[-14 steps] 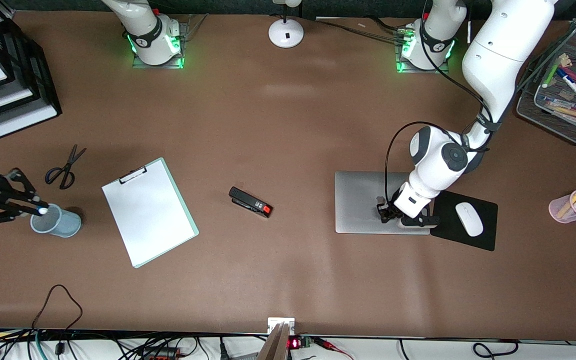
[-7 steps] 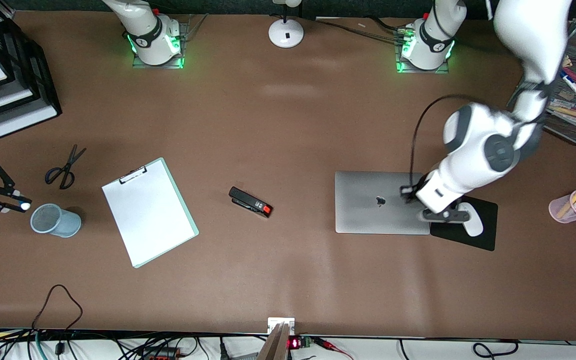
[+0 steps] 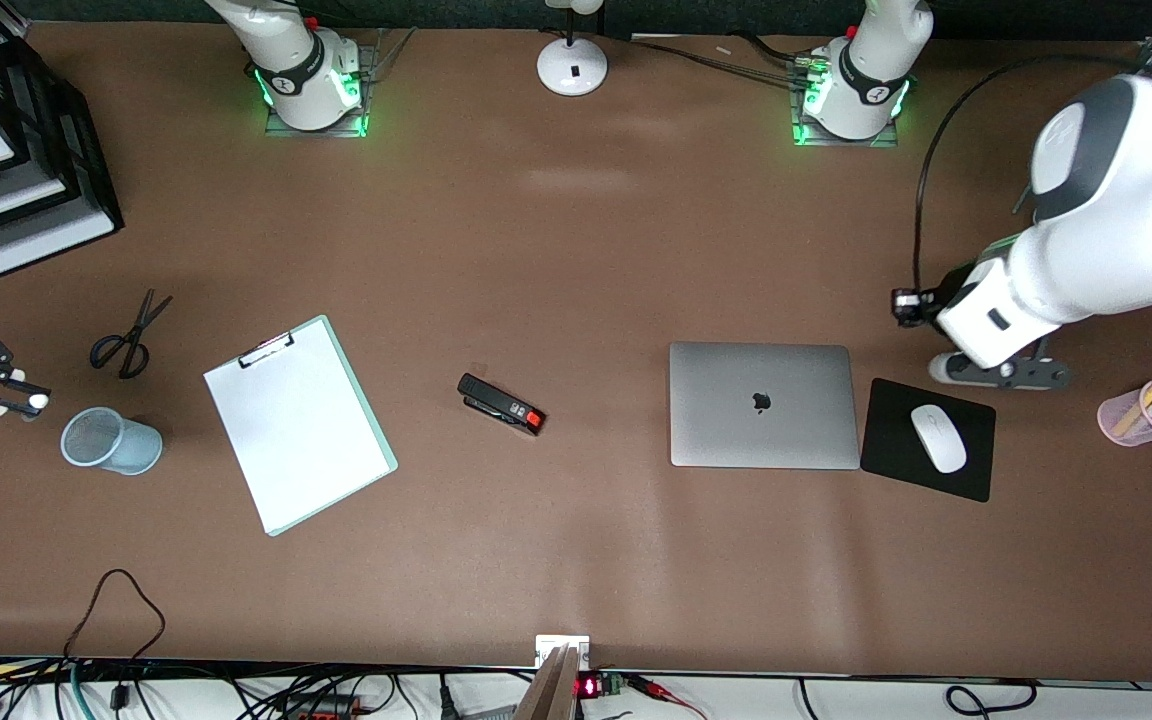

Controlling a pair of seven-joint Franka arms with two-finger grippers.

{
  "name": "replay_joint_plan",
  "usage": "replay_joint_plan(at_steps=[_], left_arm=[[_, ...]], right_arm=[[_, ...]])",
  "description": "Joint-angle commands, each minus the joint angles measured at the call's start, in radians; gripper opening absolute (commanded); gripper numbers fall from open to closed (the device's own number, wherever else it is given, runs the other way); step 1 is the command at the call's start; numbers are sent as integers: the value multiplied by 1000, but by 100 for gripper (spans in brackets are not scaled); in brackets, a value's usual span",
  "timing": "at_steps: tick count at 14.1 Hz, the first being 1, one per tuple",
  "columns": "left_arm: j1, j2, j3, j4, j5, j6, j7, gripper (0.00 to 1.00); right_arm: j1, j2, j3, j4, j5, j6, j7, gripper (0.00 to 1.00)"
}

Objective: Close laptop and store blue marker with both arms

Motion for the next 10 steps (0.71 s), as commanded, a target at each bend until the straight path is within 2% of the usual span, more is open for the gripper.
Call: replay_joint_plan(at_steps=[1,2,5,10], left_arm=[[9,-20,-6,42,19,-71,36,86],[9,-23,-6,45,17,-75,39,100],[12,-45,-10,47,19,-86,38,100],[12,-82,-12,48,43,-102,38,100]], right_arm=[[-95,73,12,-1,134,-66,-180,0],[-129,110,12,-1,181,-93,-232,0],[-181,197,14,2,277,-114,-328,0],[-226,280,15,2,351,-135,-386,0]])
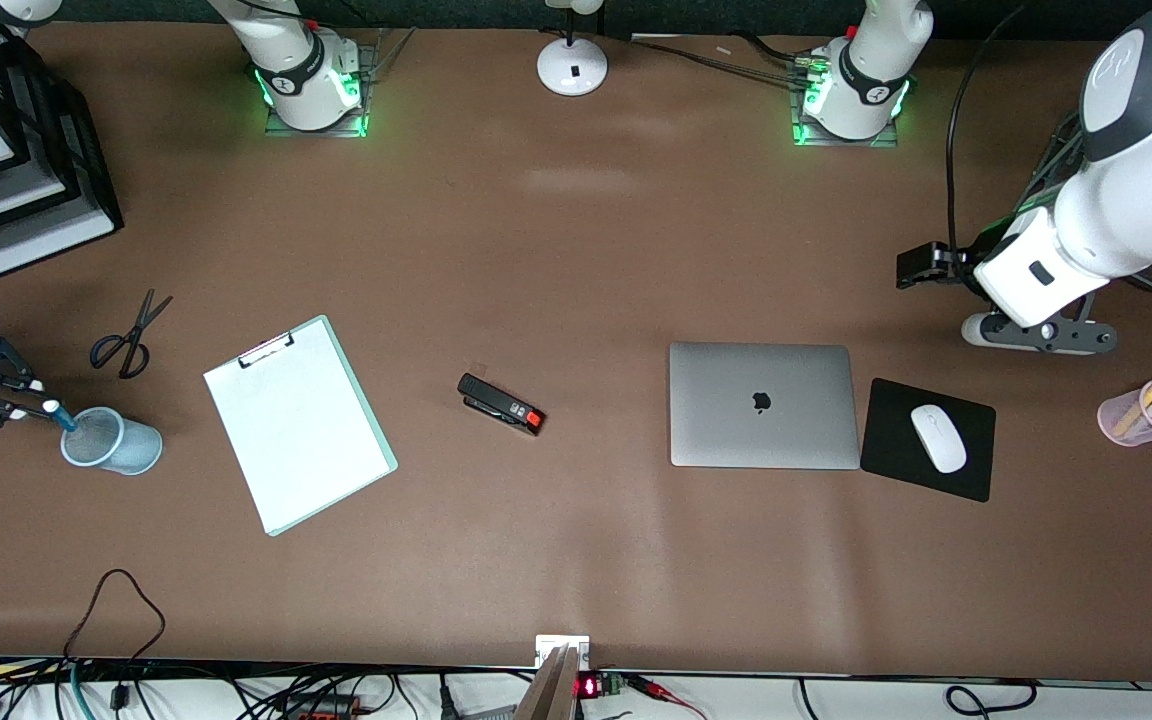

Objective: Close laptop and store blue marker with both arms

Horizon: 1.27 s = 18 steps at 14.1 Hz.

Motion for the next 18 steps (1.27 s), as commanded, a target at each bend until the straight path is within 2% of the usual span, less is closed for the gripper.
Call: replay_joint_plan(at_steps=[1,3,4,6,8,9,10,11,12,13,18], left_arm=[[8,-38,-14,9,65,-25,25,100],[8,-68,-1,-3,68,-22,60,100],[-1,-100,31,-17,68,-20,99,100],[-59,-192,129,-130,64,50,127,100],[-108,-239,202,-213,64,113,143,100],[-119,-240,225,-219,64,113,151,100],[-125,-239,232,-221,64,115,151,100],[-125,-225,232,-220,62,115,151,100],[-125,-208,226,-209,60,115,151,100],[-130,-202,223,-200,62,106,151,100],[-116,-202,221,-161,70,98,139,100]], right_arm=[[-25,43,16,18,55,-23,-39,0],[-27,56,15,18,56,-19,-45,0],[-31,63,15,18,56,-17,-44,0],[-33,72,15,18,56,-11,-47,0],[-33,76,13,18,53,-6,-44,4],[-34,76,12,18,49,-2,-39,16],[-33,76,12,20,49,9,-29,51],[-33,73,12,21,49,17,-19,78],[-33,69,12,23,48,18,28,100],[-30,61,9,27,33,15,96,100],[30,-61,2,53,-153,35,443,100]])
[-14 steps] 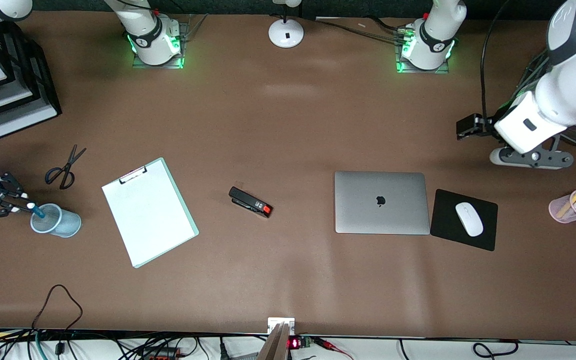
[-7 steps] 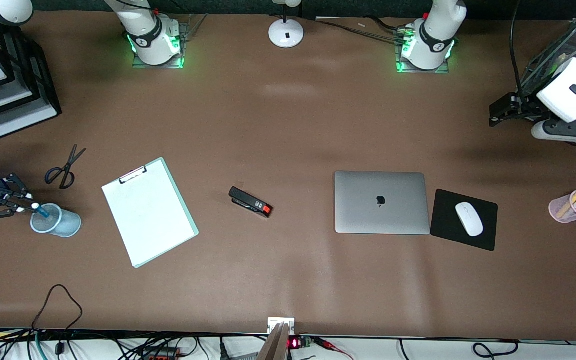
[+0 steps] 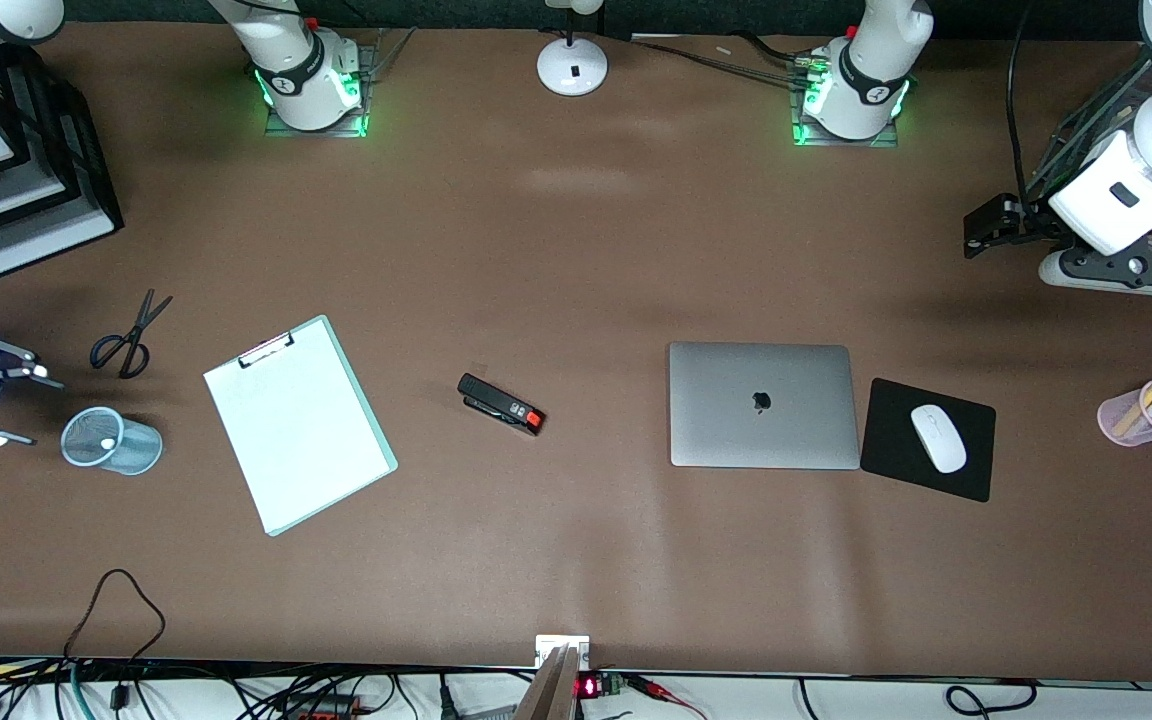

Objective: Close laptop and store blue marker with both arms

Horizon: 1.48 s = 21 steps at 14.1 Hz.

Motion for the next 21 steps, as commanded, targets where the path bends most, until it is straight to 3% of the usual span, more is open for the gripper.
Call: replay_joint_plan(at_steps=[1,6,12,16,21], left_arm=[[6,-5,11,27,19,-22,4,100],[52,0,5,29,12,-29,16,100],[54,-2,1,40,-30,-31,16,100],[43,3,-27,70,-31,-137,17,100],[45,9,-56,106,-54,-93,16,100]], right_arm=[[40,-85,1,38,-134,22,173,100],[146,-162,6,100,-408,78,502,100],[300,-249,11,96,-648,63,926,100],[377,-286,8,98,-718,-38,1232,100],[469,-358,12,66,-875,-125,1564,100]])
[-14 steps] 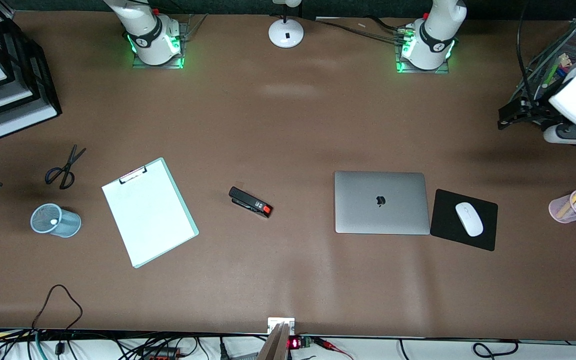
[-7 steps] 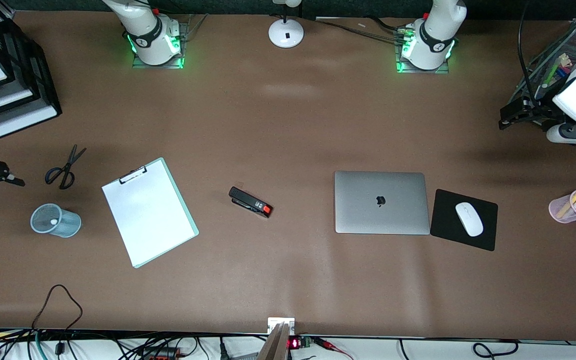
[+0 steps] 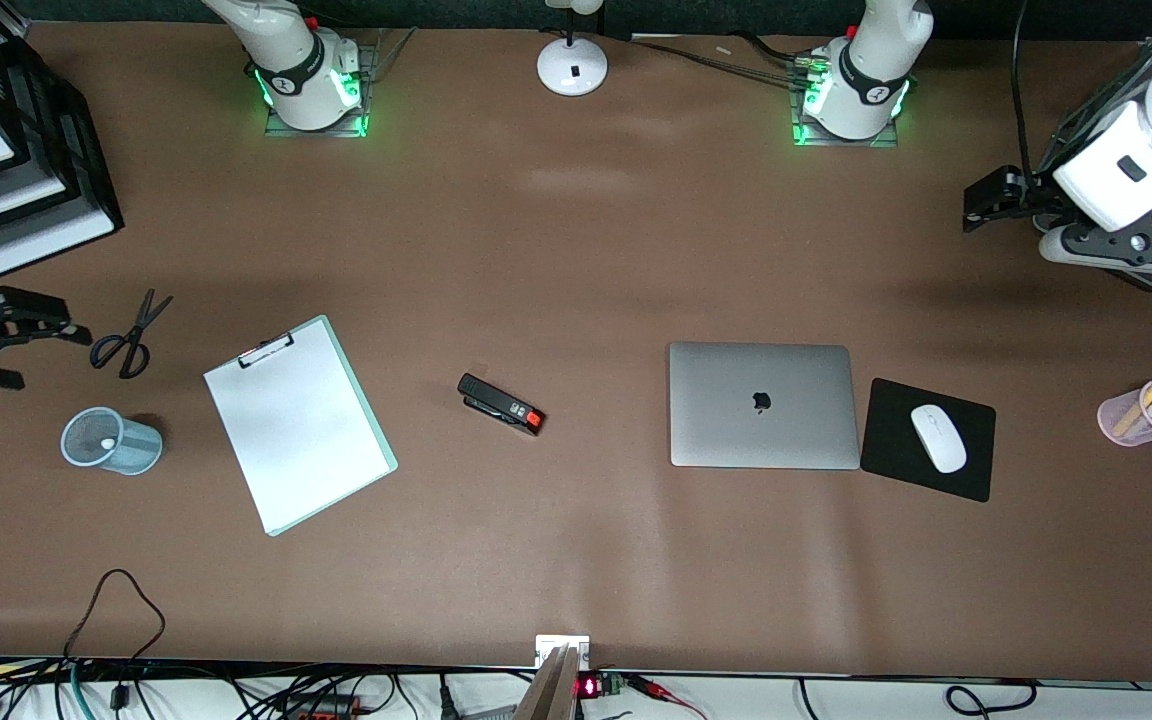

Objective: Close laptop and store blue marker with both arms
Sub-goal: 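Lower the marker into the light-blue cup and open the right gripper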

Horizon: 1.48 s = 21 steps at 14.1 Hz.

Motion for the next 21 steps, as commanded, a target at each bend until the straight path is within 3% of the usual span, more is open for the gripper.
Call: replay_joint_plan(at_steps=[1,6,11,17,21], left_arm=[[7,18,3,72,-25,29,14,100],[76,27,17,81,-22,41,16,100],[99,41,16,70,-6,41,60,100],[85,64,-12,78,-11,41,59,100],[87,61,-32,79,-9,32,62,100]], right_arm=[[21,-67,0,-78,-60,-33,126,100],[61,-125,0,-146,-116,-23,300,100],[61,-282,-1,-464,-128,218,341,100],[61,-319,-3,-474,-142,231,342,100],[66,-333,0,-485,-142,225,446,100]])
